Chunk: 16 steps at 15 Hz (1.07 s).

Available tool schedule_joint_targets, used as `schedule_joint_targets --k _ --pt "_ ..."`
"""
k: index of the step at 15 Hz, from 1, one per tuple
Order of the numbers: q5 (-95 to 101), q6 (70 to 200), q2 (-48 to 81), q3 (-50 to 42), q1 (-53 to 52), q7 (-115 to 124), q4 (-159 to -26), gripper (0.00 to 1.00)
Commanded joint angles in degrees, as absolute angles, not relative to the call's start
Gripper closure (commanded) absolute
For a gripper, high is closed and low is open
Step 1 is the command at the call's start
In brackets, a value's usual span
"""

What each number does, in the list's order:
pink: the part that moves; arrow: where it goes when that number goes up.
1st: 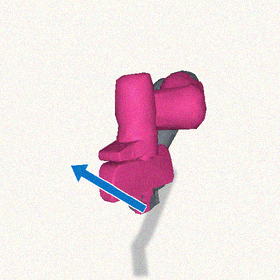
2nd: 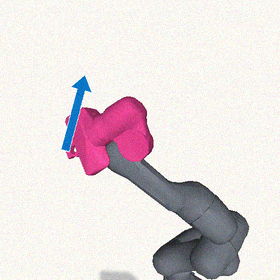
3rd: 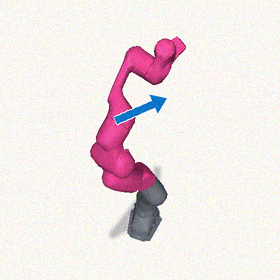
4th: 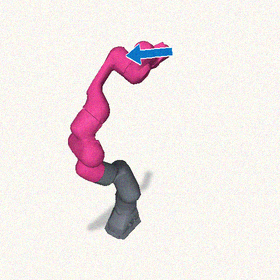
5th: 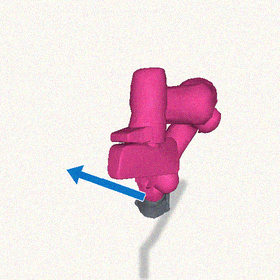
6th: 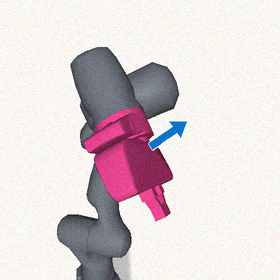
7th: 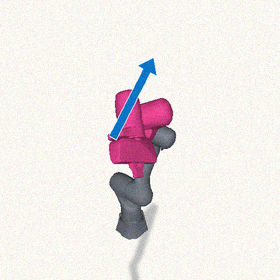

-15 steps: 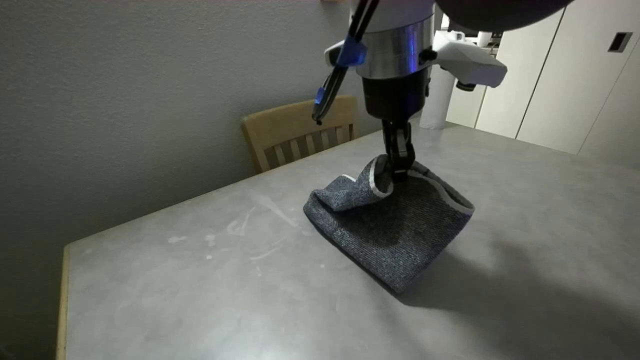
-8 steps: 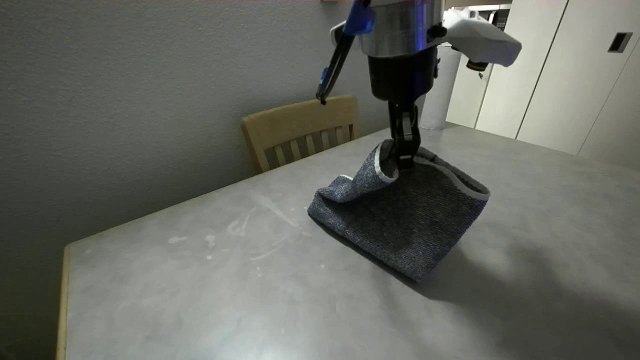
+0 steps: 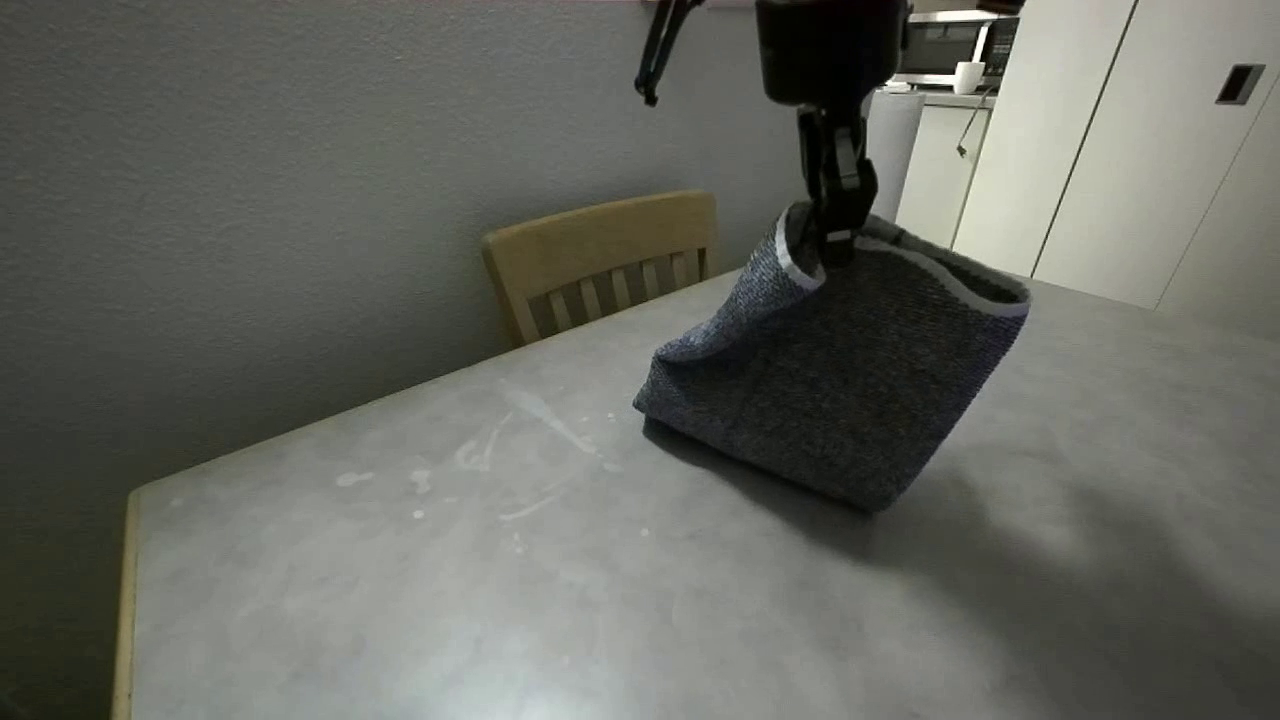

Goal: Fold the towel

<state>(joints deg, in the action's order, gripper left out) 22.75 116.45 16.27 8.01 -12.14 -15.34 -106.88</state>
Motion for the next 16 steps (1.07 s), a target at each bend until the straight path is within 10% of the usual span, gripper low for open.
schedule_joint_targets --k 1,16 --pt "26.30 114.77 15.96 7.88 -11.86 -17.69 -106.26 0.98" --pt "43.28 127.70 27.07 3.79 -7.65 -25.01 -107.41 0.98"
